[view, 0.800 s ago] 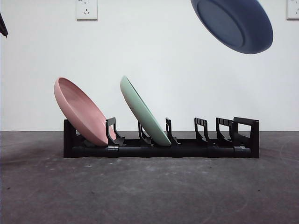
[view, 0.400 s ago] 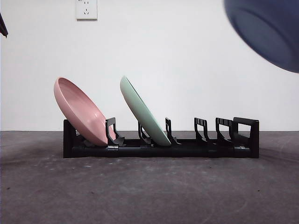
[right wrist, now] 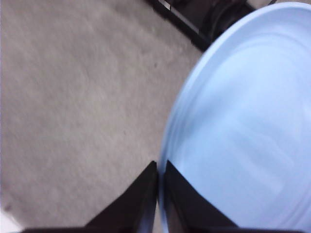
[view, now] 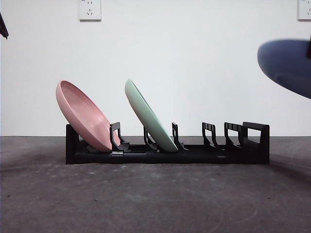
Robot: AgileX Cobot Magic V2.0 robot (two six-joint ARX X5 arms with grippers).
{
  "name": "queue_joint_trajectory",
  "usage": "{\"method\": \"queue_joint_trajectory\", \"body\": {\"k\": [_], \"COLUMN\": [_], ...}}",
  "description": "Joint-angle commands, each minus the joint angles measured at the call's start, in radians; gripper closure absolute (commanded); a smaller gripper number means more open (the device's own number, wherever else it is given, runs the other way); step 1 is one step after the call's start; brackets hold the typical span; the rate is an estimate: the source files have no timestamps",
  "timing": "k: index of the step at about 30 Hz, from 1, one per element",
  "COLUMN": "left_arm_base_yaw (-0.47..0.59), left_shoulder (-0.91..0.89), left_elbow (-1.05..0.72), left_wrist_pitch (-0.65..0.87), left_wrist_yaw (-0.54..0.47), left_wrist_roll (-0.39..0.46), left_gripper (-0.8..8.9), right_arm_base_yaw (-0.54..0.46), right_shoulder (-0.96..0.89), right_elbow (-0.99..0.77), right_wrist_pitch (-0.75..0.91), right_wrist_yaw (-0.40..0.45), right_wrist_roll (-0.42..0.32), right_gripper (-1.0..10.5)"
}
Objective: Place the plate
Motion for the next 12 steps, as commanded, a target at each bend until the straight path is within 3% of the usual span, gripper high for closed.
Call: {"method": "queue_joint_trajectory", "body": {"k": [1, 12], "left_arm_base_yaw": [0.000, 0.000], "left_shoulder": [0.006, 0.006], "left_elbow": [0.026, 0.026], "left_wrist_pitch": [0.008, 0.008], "left_wrist_yaw": [0.005, 0.005], "left_wrist_roll": [0.026, 0.034], "left_gripper": [4.69, 4.69], "right_arm_base_yaw": [0.048, 0.246], "right_shoulder": [0.038, 0.250], "right_elbow": [-0.004, -0.010], "right_wrist_pitch": [0.011, 0.098], "right_wrist_yaw": [0.012, 0.013], "right_wrist_roll": [-0.021, -0.010], "right_gripper": [9.4, 9.4]}}
